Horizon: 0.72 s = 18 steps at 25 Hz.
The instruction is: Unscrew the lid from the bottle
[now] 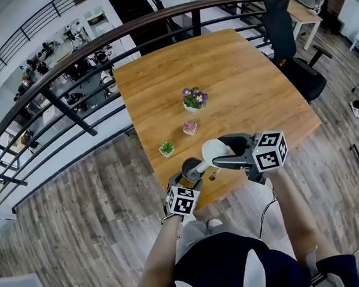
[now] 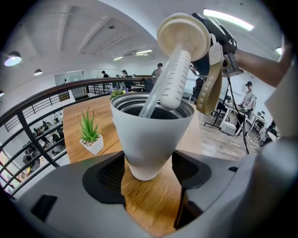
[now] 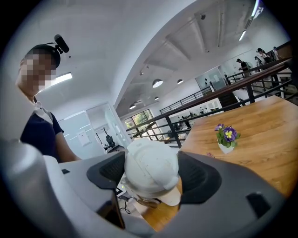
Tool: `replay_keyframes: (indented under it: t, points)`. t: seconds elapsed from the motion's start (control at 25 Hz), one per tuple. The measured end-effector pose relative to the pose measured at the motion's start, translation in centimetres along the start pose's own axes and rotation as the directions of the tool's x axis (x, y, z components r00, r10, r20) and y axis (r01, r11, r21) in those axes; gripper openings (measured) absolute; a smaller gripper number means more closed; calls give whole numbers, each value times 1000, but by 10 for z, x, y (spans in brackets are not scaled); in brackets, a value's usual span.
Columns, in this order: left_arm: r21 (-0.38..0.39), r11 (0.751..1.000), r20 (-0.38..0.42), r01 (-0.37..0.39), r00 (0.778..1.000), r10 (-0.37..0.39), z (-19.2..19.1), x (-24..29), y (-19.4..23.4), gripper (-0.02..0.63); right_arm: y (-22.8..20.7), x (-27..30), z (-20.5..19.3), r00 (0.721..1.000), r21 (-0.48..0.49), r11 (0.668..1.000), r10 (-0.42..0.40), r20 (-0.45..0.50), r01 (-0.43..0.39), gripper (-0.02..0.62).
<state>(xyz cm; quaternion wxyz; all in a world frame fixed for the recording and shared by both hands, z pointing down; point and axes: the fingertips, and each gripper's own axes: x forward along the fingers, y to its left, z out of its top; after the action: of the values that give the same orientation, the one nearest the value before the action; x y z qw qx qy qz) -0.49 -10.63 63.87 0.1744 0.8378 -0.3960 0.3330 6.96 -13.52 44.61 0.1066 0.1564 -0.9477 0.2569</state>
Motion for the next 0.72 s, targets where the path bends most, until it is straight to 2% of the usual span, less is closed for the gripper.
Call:
replay_keyframes:
  t: [0.16, 0.32, 0.52, 0.72]
  points:
    - [-3, 1000, 1, 3, 1000, -3, -1, 0, -1, 322, -7, -2, -5, 999, 90, 996, -6, 42, 2, 356]
    - [-4, 1000, -3, 5, 1000, -5, 1, -1, 0, 322, -16, -6, -8, 995, 209, 978, -18, 95, -2, 356]
    - [-11, 1000, 3, -13, 1000, 13, -1, -2, 0, 322, -27, -13, -18, 982, 384, 923, -47, 185, -28, 356]
    - [-27, 999, 7, -30, 1000, 30, -2, -6, 1, 322, -39, -20, -22, 959, 500, 864, -88, 268, -61, 354]
